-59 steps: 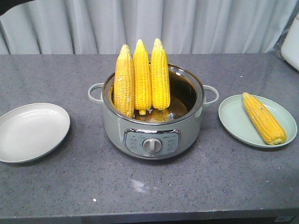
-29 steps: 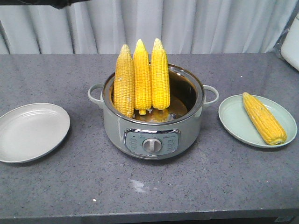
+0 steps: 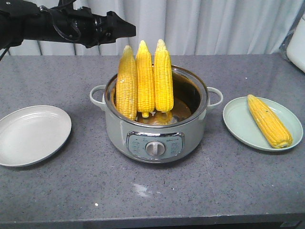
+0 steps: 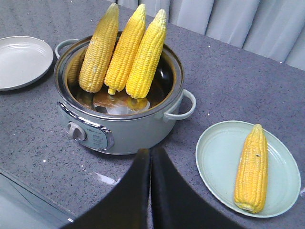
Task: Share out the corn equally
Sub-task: 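Reach the left gripper to the corn cob nearest the beige plate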
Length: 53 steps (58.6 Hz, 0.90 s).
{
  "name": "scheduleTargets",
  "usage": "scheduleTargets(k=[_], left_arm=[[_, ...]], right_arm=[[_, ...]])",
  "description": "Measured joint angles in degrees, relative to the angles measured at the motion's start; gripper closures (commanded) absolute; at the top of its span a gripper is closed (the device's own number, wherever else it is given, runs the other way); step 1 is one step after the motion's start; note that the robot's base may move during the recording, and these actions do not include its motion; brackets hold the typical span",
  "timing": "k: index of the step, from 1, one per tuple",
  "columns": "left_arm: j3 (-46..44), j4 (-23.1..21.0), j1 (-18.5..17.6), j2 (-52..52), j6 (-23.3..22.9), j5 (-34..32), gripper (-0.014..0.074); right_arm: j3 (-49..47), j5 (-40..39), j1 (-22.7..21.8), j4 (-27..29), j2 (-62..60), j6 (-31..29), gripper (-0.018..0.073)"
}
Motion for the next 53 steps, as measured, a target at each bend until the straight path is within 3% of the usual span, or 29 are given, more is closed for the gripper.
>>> scheduleTargets(k=[23,33,40,53], left_arm=[[-0.07,4.16,-2.12,4.11,-0.2,1.73,0.0008],[-0.01,5.8,-2.12,4.34,-0.2,4.11,0.0053],[-0.01,6.02,-2.12,4.34,-0.32,5.21,0.0143],[-0.01,6.21,-2.12,4.34,-0.33,6.46,0.0423]], right_arm=[[0.0,0.01,0.0,-0.06,0.0,-1.25,0.0565],[0.0,0.01,0.0,-0.06,0.0,-1.25,0.0565],[0.0,0.01,0.0,-0.06,0.0,-1.25,0.0565],[0.0,-0.04,0.0,-0.06,0.0,-1.25,0.0565]])
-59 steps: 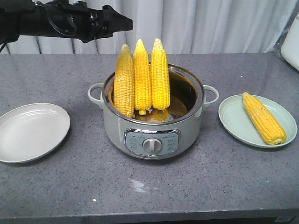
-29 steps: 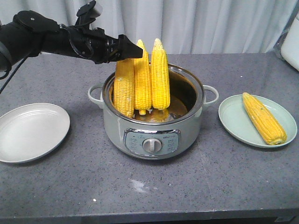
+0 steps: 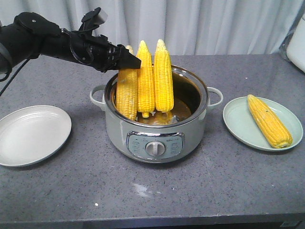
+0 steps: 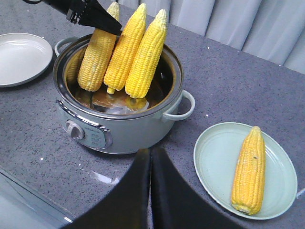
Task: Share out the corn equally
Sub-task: 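Reach the left gripper to the corn cob nearest the beige plate, then close the left gripper on the cob and lift it from the pot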
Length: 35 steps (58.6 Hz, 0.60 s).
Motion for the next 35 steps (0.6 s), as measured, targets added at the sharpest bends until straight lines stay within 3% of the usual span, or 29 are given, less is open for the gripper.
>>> scheduleTargets(k=[9,21,35], left_arm=[[0.0,0.0,0.05,-0.07,-0.05,0.78,0.0605],[-2.63,0.67,0.12,-2.22,-0.05,4.0,0.0605],[-12.41,0.81,0.12,-10.49,-0.05,9.22,0.0605]], right_arm=[[0.0,0.01,0.0,0.0,0.0,-0.06,0.0565],[0.0,-0.06,0.0,0.0,0.0,-0.06,0.0565],[0.0,-0.12,0.0,0.0,0.0,-0.06,0.0565]])
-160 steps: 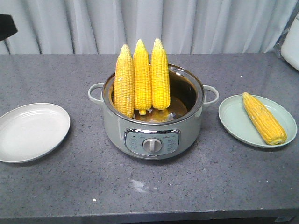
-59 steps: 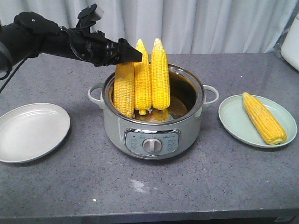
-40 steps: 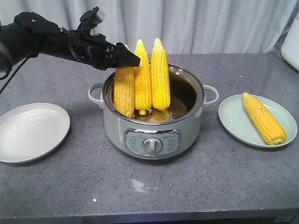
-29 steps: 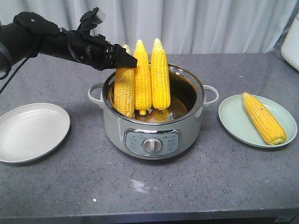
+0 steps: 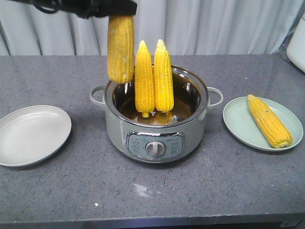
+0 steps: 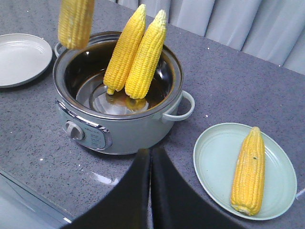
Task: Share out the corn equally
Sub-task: 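Close the left gripper on the cob and lift it from the pot, then lower the corn cob onto the beige plate and open the left gripper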
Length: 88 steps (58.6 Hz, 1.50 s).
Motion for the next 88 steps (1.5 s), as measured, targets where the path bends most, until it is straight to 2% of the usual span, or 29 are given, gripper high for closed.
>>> scheduleTargets(k=[3,8,13,18,28,32,37,43,53,61,72,88], left_arm=[[-2.23,0.54,0.0,-2.35,0.0,1.75,0.0605],[-5.03,4.05,0.0,-6.82,-0.07,5.34,0.0605],[-5.82,11.42,0.0,-10.72,-1.53,7.53,0.0605],[-5.95,23.4,0.0,-14.03,-5.5,8.31,0.0605],[-5.84,53.33,0.0,-15.46,-21.08,8.86,0.0604],[-5.63,62.01,0.05,-14.84,-26.15,8.91,0.0604],[-3.64,68.38,0.33,-14.35,-29.99,8.86,0.0604],[2.1,70.29,1.42,-13.68,-31.58,8.5,0.0604],[15.07,70.23,4.44,-10.37,-32.62,7.84,0.0604],[23.0,68.94,5.62,-6.91,-32.93,4.3,0.0604],[25.8,65.9,5.64,-2.72,-33.1,0.49,0.0603],[25.8,64.55,5.64,-1.49,-33.15,-0.1,0.0581]], right_arm=[[0.0,0.0,0.0,0.0,0.0,0.0,0.0565],[0.0,0.0,0.0,0.0,0.0,0.0,0.0565],[0.0,0.0,0.0,0.0,0.0,-0.04,0.0565],[0.0,0.0,0.0,0.0,0.0,-0.04,0.0565],[0.0,-0.01,0.0,0.0,0.0,-0.11,0.0565],[0.0,-0.01,0.0,0.05,0.0,-0.11,0.0565],[0.0,-0.01,0.0,0.05,0.0,-0.11,0.0565],[0.0,-0.01,0.0,0.05,0.0,-0.11,0.0565],[0.0,-0.01,0.0,0.05,0.0,-0.11,0.0565],[0.0,-0.07,0.0,0.05,0.0,-0.11,0.0565],[0.0,0.09,0.0,0.05,0.0,-0.11,0.0565],[0.0,0.22,0.0,0.05,0.0,-0.11,0.0565]])
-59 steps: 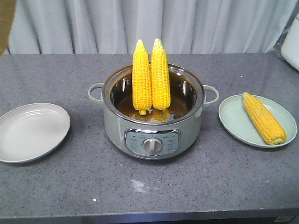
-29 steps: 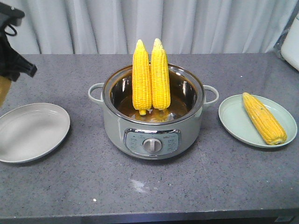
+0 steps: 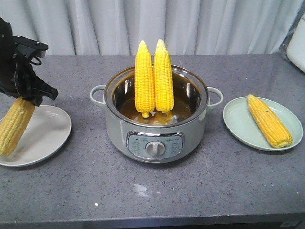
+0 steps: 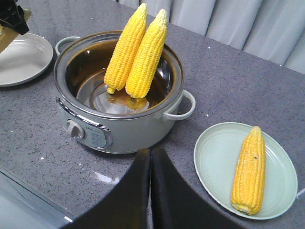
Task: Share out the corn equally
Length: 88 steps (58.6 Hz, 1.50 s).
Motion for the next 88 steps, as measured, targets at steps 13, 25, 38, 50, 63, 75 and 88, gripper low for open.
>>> scheduleTargets(k=[13,25,38,50,63,75,88], left_arm=[[0.0,-0.07,0.0,0.04,0.11,0.0,0.0492],[0.0,-0.07,0.0,0.04,0.11,0.0,0.0339],[0.0,-0.07,0.0,0.06,0.11,0.98,0.0222],[0.0,-0.07,0.0,0.06,-0.17,1.7,0.0213],[0.0,-0.07,0.0,0.06,-0.95,2.16,0.0213],[0.0,-0.07,0.0,-0.83,-1.08,3.6,0.0225],[0.0,-3.67,0.0,-7.93,-0.87,4.34,0.0309]], right_arm=[[0.0,0.0,0.0,0.0,0.0,0.0,0.0565],[0.0,0.0,0.0,0.0,0.0,0.0,0.0565],[0.0,0.0,0.0,0.0,0.0,0.0,0.0565],[0.0,0.0,0.0,0.0,0.0,0.0,0.0565],[0.0,0.0,0.0,0.0,0.0,0.0,0.0565],[0.0,-0.35,0.0,0.0,0.0,0.0,0.0565],[0.0,-1.3,0.0,0.0,0.0,0.0,0.0565]])
